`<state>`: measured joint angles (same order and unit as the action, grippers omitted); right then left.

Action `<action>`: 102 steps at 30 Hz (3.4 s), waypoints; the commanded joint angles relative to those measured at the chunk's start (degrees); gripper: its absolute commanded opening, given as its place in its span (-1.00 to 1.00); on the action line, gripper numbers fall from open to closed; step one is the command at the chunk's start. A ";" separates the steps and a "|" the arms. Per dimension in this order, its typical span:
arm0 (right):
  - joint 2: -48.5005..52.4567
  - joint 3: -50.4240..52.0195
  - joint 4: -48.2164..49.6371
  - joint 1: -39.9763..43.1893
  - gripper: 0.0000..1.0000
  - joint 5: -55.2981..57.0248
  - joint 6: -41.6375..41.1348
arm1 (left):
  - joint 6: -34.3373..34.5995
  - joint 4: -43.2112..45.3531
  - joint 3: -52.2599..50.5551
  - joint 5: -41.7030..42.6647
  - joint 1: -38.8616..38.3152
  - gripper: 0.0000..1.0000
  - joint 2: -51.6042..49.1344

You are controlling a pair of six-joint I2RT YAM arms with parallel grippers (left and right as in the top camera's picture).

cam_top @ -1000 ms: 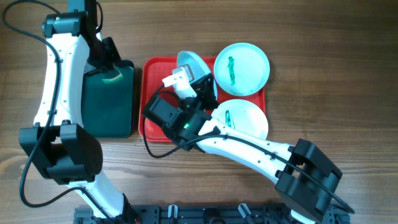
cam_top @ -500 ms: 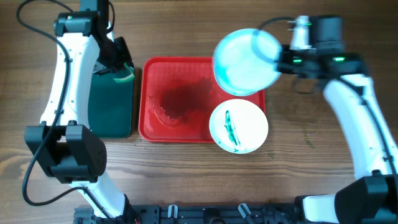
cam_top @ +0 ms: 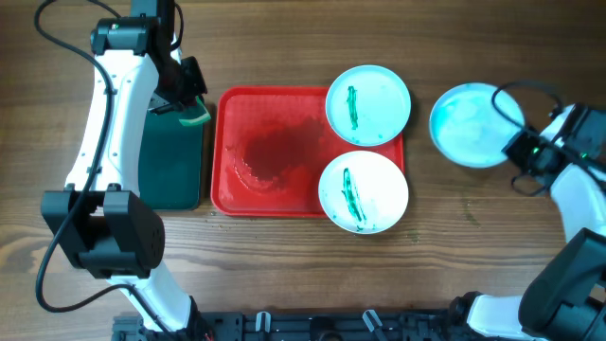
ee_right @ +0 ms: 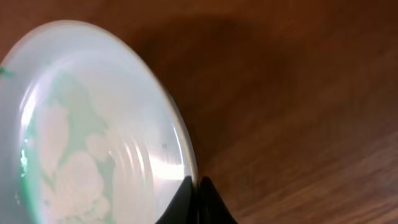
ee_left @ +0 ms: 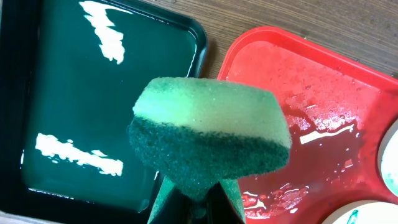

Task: Clean dirty plates on tray and stack at the side
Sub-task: 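Lift the cleaned plate with right gripper and carry it right, then set the plate down on the table right of the tray, then grasp the rim of the lower-right plate with right gripper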

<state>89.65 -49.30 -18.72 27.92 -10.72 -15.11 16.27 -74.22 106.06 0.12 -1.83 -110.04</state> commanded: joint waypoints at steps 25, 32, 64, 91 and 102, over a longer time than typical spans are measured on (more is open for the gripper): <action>0.63 -0.09 -31.17 -31.41 -0.16 -5.84 0.09 | 0.92 0.17 -0.11 0.72 -0.17 -0.92 0.42; 0.63 0.61 -29.81 -33.88 -0.50 -5.86 -0.07 | 0.92 -0.02 -0.11 0.72 -0.26 -0.92 0.42; 12.72 -4.02 16.17 -67.47 -0.91 18.40 -40.92 | 0.94 0.00 -0.11 0.72 -0.33 -0.92 0.42; 33.18 -35.23 -13.05 -59.84 -0.72 -6.32 -5.95 | 0.94 1.33 -0.11 2.45 -0.74 -0.92 0.42; 34.36 -34.97 -7.48 -59.89 -0.60 -5.16 -14.56 | 2.14 5.95 -3.10 2.40 -6.67 -0.92 -3.26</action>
<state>121.86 -83.26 -26.50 -31.73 -15.86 -26.59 16.99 -68.66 103.92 1.65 -7.70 -111.26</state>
